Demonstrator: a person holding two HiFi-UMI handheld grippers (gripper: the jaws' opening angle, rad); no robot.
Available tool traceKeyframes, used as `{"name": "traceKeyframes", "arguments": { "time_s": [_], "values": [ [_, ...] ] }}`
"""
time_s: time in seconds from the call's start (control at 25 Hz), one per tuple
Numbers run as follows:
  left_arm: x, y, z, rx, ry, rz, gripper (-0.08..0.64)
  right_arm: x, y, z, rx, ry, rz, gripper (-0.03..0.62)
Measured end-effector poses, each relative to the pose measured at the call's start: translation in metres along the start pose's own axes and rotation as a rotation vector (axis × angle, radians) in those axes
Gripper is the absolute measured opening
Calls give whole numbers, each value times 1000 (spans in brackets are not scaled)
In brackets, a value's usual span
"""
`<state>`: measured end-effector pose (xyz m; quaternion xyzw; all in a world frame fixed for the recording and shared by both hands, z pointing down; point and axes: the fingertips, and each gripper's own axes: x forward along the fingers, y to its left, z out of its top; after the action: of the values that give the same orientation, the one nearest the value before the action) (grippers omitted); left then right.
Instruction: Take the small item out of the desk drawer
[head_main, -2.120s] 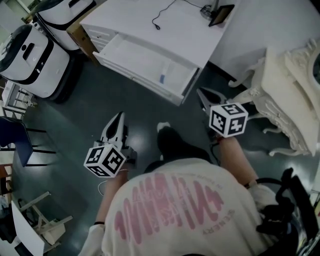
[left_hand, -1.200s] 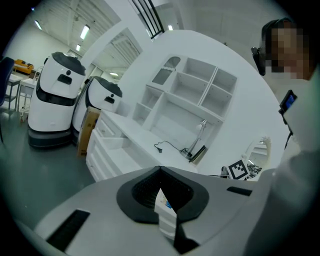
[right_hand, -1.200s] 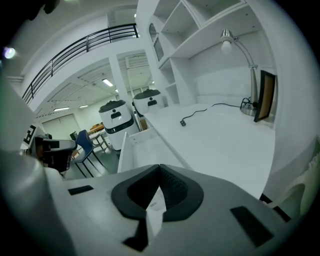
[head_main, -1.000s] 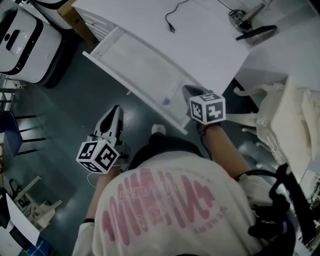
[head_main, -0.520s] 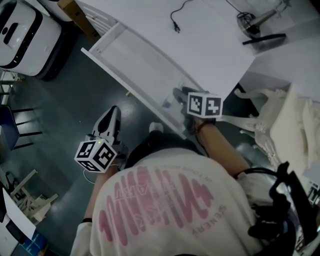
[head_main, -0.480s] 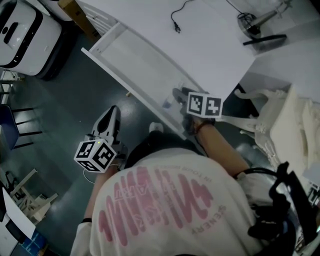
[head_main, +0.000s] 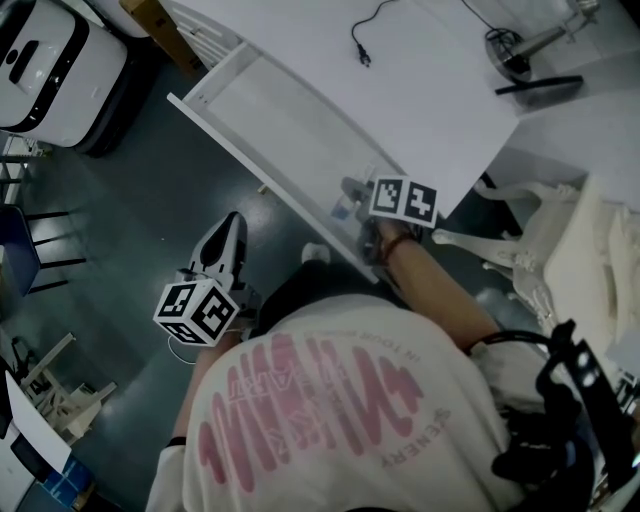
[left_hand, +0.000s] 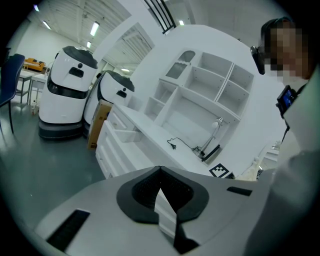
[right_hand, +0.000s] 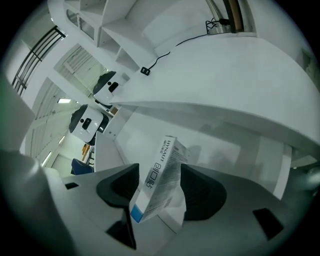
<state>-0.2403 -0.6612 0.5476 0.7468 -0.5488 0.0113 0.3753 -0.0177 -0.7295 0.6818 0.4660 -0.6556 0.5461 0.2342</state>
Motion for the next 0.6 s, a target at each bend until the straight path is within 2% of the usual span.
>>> {"name": "traceKeyframes", "arguments": {
  "time_s": [0.36, 0.48, 0.6],
  "values": [
    [-2, 0, -1, -1, -3, 4, 28, 1, -4, -5, -2, 10, 5, 250],
    [-5, 0, -2, 2, -2, 6, 28, 2, 2, -7, -45, 16, 19, 224],
    [-7, 0, -4, 7, 3, 8, 28, 1, 9, -9, -110, 23, 35, 172]
  ]
}}
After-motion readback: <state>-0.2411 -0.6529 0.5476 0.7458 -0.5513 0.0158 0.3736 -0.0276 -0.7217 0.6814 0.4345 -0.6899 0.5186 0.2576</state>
